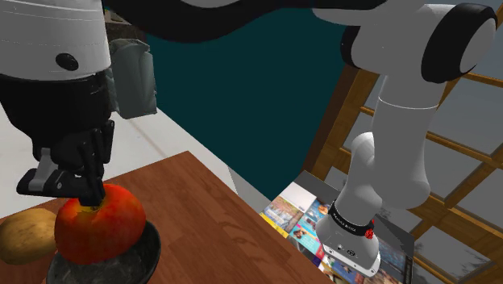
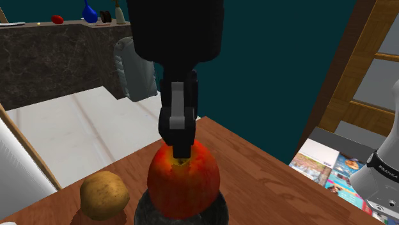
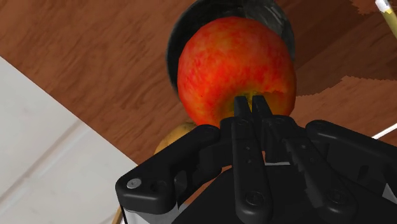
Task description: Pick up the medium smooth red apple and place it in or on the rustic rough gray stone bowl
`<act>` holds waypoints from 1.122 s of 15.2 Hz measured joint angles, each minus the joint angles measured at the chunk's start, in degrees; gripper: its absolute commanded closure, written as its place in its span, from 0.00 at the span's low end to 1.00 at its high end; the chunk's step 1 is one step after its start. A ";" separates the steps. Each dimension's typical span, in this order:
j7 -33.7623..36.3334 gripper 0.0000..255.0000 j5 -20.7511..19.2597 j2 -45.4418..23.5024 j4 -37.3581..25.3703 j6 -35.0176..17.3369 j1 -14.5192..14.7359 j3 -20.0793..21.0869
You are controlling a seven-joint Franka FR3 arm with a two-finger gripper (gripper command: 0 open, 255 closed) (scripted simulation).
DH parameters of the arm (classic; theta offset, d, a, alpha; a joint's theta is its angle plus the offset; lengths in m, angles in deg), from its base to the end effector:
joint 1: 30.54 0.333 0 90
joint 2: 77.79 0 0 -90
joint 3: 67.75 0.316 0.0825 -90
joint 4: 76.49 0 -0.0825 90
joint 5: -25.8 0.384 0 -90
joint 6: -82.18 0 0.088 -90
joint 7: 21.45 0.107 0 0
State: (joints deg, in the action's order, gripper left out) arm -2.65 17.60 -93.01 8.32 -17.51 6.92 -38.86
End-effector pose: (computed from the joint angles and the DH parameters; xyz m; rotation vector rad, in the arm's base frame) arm 0.3000 0.5624 0.5410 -2.8641 -1.2713 -0.0465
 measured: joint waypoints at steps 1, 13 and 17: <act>0.04 1.00 0.00 0.01 0.93 -0.92 -0.07 -0.03; 0.19 1.00 -0.11 0.03 6.22 -6.20 -0.49 -0.23; 0.19 0.00 -0.12 0.03 6.23 -6.22 -0.49 -0.23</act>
State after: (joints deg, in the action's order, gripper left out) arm -2.46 17.48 -92.98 14.55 -23.73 6.42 -39.08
